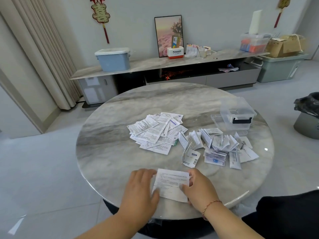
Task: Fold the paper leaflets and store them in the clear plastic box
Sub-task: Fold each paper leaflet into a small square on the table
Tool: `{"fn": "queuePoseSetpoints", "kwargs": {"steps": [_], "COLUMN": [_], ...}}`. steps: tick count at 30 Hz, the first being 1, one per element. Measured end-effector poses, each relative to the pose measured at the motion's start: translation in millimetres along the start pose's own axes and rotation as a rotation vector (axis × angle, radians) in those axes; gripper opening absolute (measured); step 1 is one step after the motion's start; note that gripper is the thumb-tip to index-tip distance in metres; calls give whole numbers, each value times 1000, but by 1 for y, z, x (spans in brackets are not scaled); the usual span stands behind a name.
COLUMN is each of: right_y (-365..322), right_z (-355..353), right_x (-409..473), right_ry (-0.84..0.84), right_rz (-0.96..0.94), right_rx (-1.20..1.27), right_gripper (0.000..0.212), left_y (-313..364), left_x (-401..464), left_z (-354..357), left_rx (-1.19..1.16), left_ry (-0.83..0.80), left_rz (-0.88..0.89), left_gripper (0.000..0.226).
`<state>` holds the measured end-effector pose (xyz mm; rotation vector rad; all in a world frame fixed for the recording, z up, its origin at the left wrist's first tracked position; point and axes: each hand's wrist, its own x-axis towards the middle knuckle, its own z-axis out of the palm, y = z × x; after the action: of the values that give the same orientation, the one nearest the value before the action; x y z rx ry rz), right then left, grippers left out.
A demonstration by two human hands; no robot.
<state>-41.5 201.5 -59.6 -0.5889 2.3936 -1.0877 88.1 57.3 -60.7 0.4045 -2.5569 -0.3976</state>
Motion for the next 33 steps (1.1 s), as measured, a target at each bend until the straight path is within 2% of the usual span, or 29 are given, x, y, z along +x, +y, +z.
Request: {"fn": "queuePoseSetpoints", "kwargs": {"steps": [1, 3, 5, 6, 8, 9, 10, 11, 13, 14, 17, 18, 21, 23, 25, 26, 28, 30, 33], "right_y": [-2, -8, -14, -15, -13, -11, -10, -9, -7, -4, 9, 12, 11, 9, 6, 4, 1, -1, -3], "right_z": [2, 6, 7, 6, -3, -12, -24, -34, -45, -46, -29, -22, -7, -1, 4, 4, 3, 2, 8], "right_x": [-2, -7, -15, -16, -15, -13, -11, -10, -9, -9, -1, 1, 4, 3, 1, 0, -1, -5, -9], "right_ry": [0, -46, -140, -163, -119, -90, -116, -222, -475, -509, -347, -272, -69, -19, 2, 15, 39, 41, -26], "right_rz": [53, 195, 309, 319, 203, 52, -116, -257, -352, -362, -382, -378, -325, -291, -270, -260, -205, -97, 65], "right_rx": [96, 375, 581, 579, 289, 78, -86, -179, -213, -221, -264, -263, -202, -162, -174, -194, -236, -261, -52], "right_gripper": [26, 28, 27, 27, 46, 61, 71, 75, 65, 55, 20, 15, 17, 32, 43, 44, 42, 37, 31], "left_y": [5, 14, 17, 17, 16, 15, 15, 15, 13, 12, 10, 10, 7, 7, 6, 7, 5, 12, 24], "left_x": [-5, -14, -19, -18, -14, -14, -14, -16, -21, -24, -29, -29, -29, -26, -22, -21, -22, -27, -35], "left_z": [2, 11, 22, 25, 26, 25, 23, 21, 23, 24, 28, 29, 34, 36, 36, 35, 34, 34, 39], "left_rx": [3, 24, 56, 57, 56, 52, 37, 4, -71, -102, -186, -207, -199, -181, -143, -125, -74, -30, -3], "left_ry": [-68, -168, -180, -166, -119, -111, -124, -143, -153, -143, -99, -86, -23, 8, 61, 98, 141, 86, -13], "left_rz": [134, 230, 217, 193, 144, 127, 105, 77, 16, -15, -101, -125, -193, -270, -300, -285, -129, 49, 118], "left_gripper": [49, 54, 35, 22, 17, 17, 15, 12, 11, 13, 24, 28, 33, 40, 34, 32, 26, 24, 31]}}
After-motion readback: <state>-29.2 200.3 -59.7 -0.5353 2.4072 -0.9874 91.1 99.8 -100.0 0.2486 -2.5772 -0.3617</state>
